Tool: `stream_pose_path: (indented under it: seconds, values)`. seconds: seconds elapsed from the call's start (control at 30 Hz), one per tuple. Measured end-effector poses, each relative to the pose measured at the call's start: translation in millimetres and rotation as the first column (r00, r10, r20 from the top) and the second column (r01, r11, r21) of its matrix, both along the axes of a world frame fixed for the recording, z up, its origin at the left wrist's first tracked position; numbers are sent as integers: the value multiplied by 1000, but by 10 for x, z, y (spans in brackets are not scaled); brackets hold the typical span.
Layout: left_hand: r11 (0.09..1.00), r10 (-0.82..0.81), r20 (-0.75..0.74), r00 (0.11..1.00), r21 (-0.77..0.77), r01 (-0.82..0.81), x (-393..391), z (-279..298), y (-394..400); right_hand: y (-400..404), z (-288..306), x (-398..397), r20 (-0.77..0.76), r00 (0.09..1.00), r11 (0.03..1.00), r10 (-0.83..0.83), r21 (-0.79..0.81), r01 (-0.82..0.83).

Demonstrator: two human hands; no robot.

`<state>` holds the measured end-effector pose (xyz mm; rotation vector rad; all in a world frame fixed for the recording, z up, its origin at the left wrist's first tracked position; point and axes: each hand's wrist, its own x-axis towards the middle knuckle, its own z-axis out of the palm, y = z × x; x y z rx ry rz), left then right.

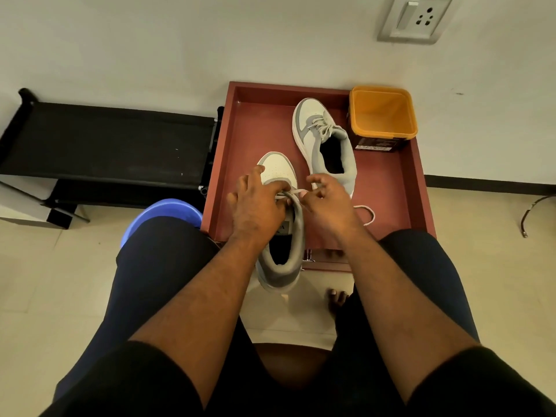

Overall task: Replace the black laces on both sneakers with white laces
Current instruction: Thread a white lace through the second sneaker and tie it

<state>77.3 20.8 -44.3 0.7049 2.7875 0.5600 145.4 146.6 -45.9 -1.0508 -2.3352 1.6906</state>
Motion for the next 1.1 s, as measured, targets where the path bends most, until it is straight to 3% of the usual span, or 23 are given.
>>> stream_pose_path:
  seconds: [0.07,0.13,0.2,0.27,0.33,0.4,0.47,0.53,0.67,0.8,0.93,1.03,1.1]
  values:
    - [1000,-14,-12,1000,-26,14,2,13,1,-56,-108,-12,90,988,974,124,180,-138]
    - [1000,-16,-11,1000,-21,16,-1,19,1,-60,-63,-8,117,984,953,137,254,-163]
    - [1000,4,-5,1000,-3,-4,-13,14,-7,-22,44,8,25,1000,982,12,186,-16]
    - [999,41,24,999,27,-42,-32,6,-9,65,121,44,-82,976,979,-202,-1,202]
    - [995,63,52,997,74,-66,-45,-30,-8,118,171,99,-44,960,948,-278,-176,266]
    - [985,76,87,993,151,-88,-58,-97,1,137,79,148,125,984,979,-131,-140,148]
    - [955,103,163,981,260,-144,-80,-158,6,108,-96,169,257,965,998,56,9,-60]
    - [931,105,220,970,320,-174,-100,-180,0,55,-224,145,244,955,968,170,140,-208]
    - [871,116,285,952,431,-235,-109,-132,-58,-41,-302,93,199,953,941,229,204,-269]
    - [820,170,319,932,479,-313,-124,-117,-94,-19,-267,71,203,967,938,154,276,-208]
    - [699,237,396,887,564,-439,-157,-68,-130,-43,-55,96,75,996,990,-43,138,32]
    - [632,235,447,863,604,-485,-115,88,-171,-46,138,137,-58,953,927,-296,-259,272]
    - [589,150,520,841,636,-499,-34,239,-192,-44,302,169,-122,932,856,-341,-451,254]
